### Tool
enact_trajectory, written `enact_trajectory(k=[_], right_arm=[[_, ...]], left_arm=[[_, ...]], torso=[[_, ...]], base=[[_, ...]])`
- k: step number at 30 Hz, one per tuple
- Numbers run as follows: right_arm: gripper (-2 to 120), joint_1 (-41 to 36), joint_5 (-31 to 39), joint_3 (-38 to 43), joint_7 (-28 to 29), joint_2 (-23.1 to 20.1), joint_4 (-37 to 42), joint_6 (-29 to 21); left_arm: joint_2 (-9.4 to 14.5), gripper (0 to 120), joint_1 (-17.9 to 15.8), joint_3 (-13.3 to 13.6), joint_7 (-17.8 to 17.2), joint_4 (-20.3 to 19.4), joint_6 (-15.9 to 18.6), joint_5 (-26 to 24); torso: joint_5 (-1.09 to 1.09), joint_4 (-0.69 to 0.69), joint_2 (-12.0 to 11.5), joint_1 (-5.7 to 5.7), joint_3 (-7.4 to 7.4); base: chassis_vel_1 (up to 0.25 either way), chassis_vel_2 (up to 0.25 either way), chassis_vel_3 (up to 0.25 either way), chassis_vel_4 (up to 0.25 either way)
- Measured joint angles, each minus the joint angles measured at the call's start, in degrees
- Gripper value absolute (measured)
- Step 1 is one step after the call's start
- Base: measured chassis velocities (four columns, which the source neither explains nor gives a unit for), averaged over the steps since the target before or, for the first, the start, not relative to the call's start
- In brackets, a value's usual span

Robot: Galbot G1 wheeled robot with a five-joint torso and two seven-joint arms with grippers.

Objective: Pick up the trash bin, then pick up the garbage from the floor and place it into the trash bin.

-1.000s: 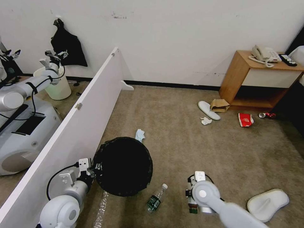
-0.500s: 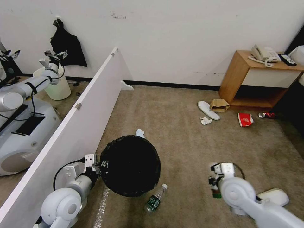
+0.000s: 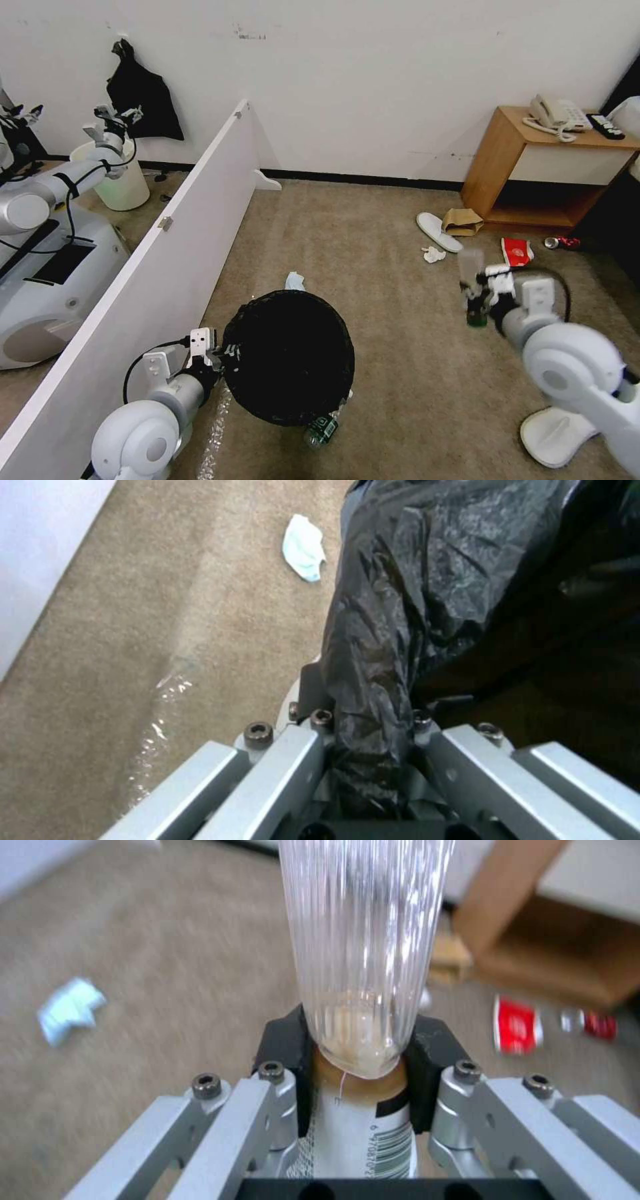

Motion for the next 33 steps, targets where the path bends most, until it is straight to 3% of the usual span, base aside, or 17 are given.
enact_trajectory(k=[8, 22, 30, 33], right_arm=[[24, -0.9, 0.0, 5.5, -4.3, -3.4, 4.1, 2.0], [24, -0.8, -0.7, 10.5, -14.3, -9.1, 10.5, 8.9], [24, -1.4, -1.5, 11.4, -19.9, -9.9, 12.6, 13.0], [24, -2.4, -2.0, 11.1, -21.0, -9.5, 13.8, 14.1]], left_arm=[[-0.3, 2, -1.0, 1.1, 0.1, 0.6, 0.4, -0.1], [-1.7, 2, -5.6, 6.4, 0.4, 4.4, 1.2, -0.5], [-3.9, 2, -9.4, 11.5, -0.5, 6.8, 2.3, -1.5], [-6.5, 2, -12.3, 14.8, -1.5, 7.9, 3.0, -1.9]], torso=[[-0.01, -0.01, 0.0, 0.0, 0.0], [-0.01, 0.0, 0.0, 0.0, 0.0], [0.0, 0.0, 0.0, 0.0, 0.0], [0.0, 0.01, 0.0, 0.0, 0.0]], base=[[0.0, 0.0, 0.0, 0.0], [0.0, 0.0, 0.0, 0.0], [0.0, 0.0, 0.0, 0.0], [0.0, 0.0, 0.0, 0.0]])
